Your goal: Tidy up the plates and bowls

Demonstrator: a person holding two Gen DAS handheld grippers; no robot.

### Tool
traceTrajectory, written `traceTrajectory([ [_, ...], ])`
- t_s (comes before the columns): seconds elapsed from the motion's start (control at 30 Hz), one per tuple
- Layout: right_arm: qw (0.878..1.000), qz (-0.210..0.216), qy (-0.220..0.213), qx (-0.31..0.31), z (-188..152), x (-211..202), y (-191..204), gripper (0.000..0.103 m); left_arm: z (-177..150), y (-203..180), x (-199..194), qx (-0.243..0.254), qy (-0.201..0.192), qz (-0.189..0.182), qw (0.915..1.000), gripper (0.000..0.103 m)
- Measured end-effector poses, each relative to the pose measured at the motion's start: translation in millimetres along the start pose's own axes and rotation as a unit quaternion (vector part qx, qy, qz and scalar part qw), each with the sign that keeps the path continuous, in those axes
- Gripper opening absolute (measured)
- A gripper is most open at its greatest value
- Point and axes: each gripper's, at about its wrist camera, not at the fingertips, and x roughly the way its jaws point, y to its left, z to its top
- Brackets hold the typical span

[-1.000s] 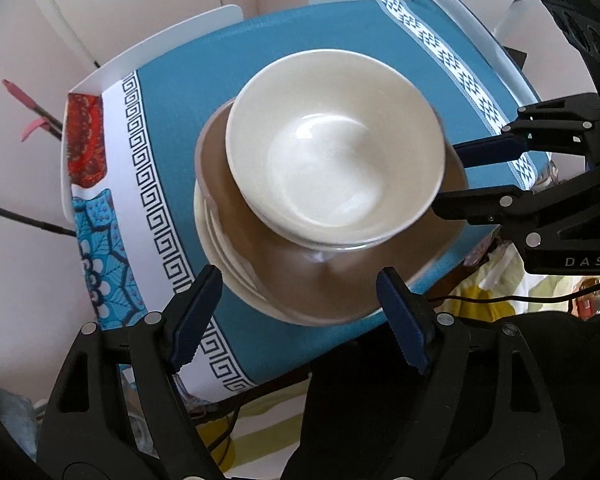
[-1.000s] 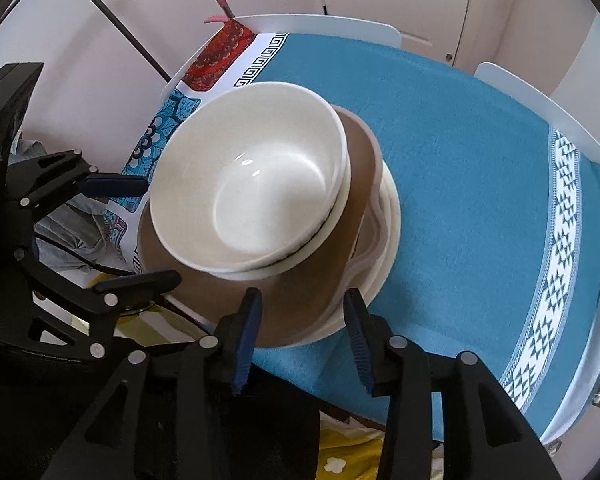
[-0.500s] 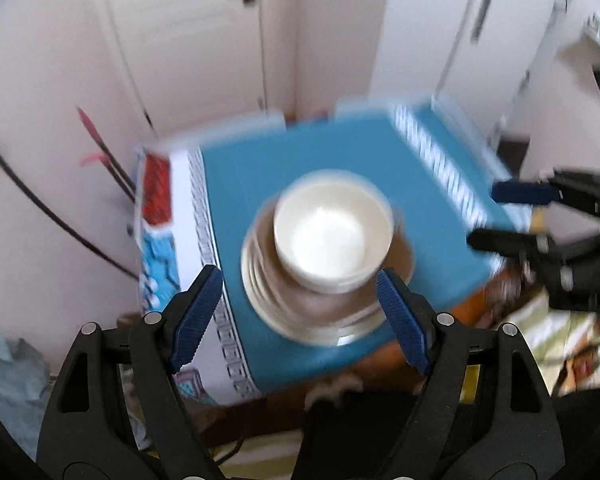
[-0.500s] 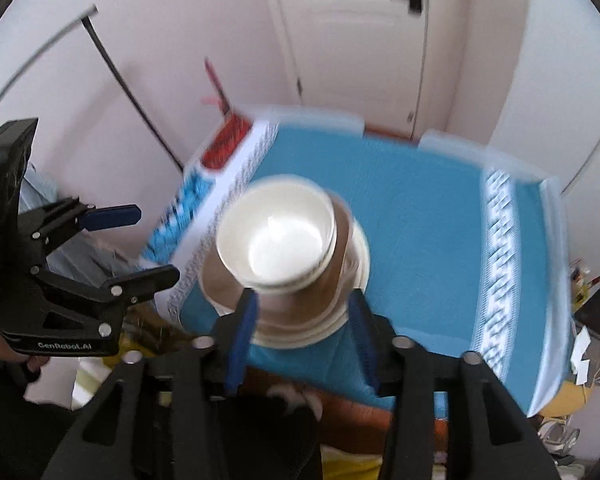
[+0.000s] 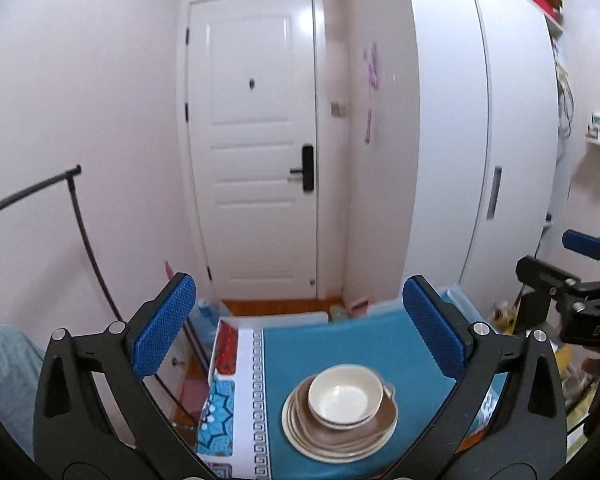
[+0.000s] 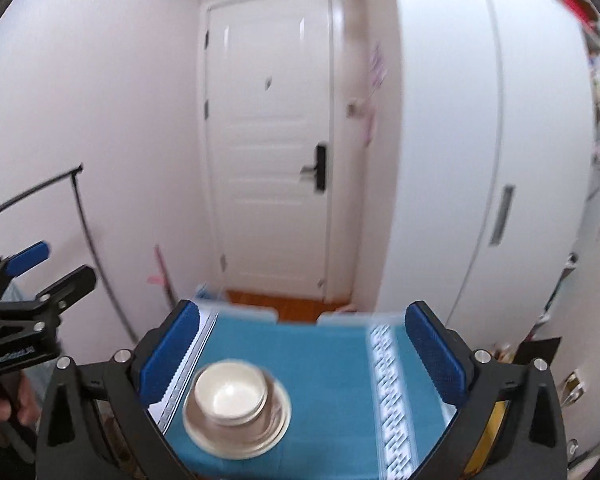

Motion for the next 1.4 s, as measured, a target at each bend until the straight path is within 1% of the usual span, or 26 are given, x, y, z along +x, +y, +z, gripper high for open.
traceTrajectory([
  [0.07,1.0,-0.009,-0.005,0.003,1.6,-1.1,1.5,0.103,0.8,-1.9,-3.6,-0.004,-0.008,0.002,1.0,0.103],
  [0.2,1.0,-0.012,-0.008,0.014,3.2,0.1,-2.9,0.103,2.5,-1.1,-6.1,-0.009,-0.015,0.01,0.9998,0.103],
  [0.27,1.0,-0.017,-0.011,0.015,2.6,-6.8,-4.9,0.103,4.1,-2.1,-9.0,-0.007,-0.018,0.013,0.9997,0.103],
  [0.4,0.999,-0.02,-0.012,0.021,3.2,-7.3,-7.8,0.102,5.6,-3.6,-19.3,0.001,-0.029,0.024,0.9993,0.103],
  [0.53,0.999,-0.024,-0.012,0.023,2.8,-3.7,-9.0,0.102,5.6,-2.4,-19.7,-0.005,-0.031,0.02,0.9993,0.103],
  [0.73,0.999,-0.024,-0.014,0.022,4.0,-3.5,-9.2,0.103,7.4,-0.7,-20.9,-0.006,-0.038,0.026,0.9989,0.103],
  [1.4,0.999,-0.03,-0.006,0.022,7.1,0.9,-9.0,0.103,9.8,-2.7,-18.5,-0.003,-0.028,0.026,0.9993,0.103],
])
